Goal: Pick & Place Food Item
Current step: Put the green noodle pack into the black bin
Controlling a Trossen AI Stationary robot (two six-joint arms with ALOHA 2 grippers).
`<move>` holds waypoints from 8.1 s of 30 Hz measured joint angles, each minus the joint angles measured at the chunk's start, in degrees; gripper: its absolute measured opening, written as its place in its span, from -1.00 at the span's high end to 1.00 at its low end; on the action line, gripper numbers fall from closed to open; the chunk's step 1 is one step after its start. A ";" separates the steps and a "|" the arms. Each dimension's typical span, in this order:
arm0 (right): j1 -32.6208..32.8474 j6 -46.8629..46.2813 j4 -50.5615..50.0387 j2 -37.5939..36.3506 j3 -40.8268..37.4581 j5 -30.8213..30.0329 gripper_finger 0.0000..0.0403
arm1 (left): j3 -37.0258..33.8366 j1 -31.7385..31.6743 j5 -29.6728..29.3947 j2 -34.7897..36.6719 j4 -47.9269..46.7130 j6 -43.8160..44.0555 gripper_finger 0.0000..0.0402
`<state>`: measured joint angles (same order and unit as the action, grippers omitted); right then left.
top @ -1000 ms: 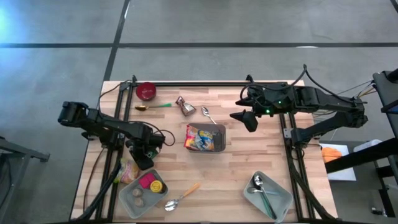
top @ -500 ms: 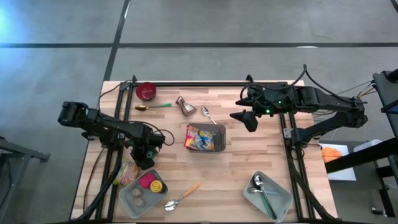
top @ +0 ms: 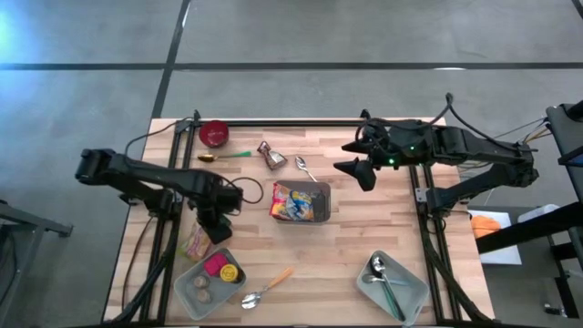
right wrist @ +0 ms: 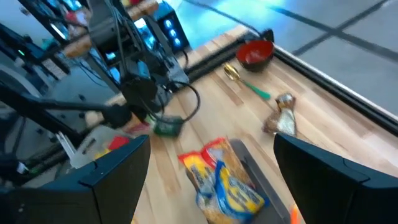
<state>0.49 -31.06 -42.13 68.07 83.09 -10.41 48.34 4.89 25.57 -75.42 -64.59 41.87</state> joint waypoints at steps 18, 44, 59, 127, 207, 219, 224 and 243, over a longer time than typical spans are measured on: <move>-0.01 1.65 9.95 5.70 0.04 5.81 -0.68 | 23.25 0.00 -20.37 3.47 0.51 -16.26 1.00; -4.91 12.02 11.87 27.05 20.91 22.05 -0.68 | 32.85 -0.09 -0.91 9.09 34.06 -45.97 1.00; -5.85 21.61 7.84 36.89 34.23 43.65 -0.67 | 32.78 -0.09 -0.14 9.35 35.12 -46.01 1.00; -3.79 32.39 18.82 38.93 34.56 61.67 0.46 | 32.72 -1.11 4.22 7.39 50.10 -48.05 1.00; -3.49 17.72 -6.87 36.39 34.53 33.64 0.97 | 32.74 -10.62 -10.72 13.87 34.08 -24.31 -0.62; -3.23 4.58 -24.00 36.16 34.53 12.39 0.96 | 32.74 -10.60 -18.90 16.92 29.67 -23.80 -0.62; -2.62 -2.13 -30.33 36.15 34.49 6.36 0.96 | 32.74 -10.62 -20.32 17.64 28.10 -24.40 -0.62; 0.43 -25.61 -35.69 36.13 26.06 -0.26 0.96 | 32.74 -10.67 -22.88 17.57 25.56 -28.37 -0.61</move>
<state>0.91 -56.66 -77.83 104.20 109.15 -10.68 81.08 -5.78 2.70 -57.84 -39.03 13.50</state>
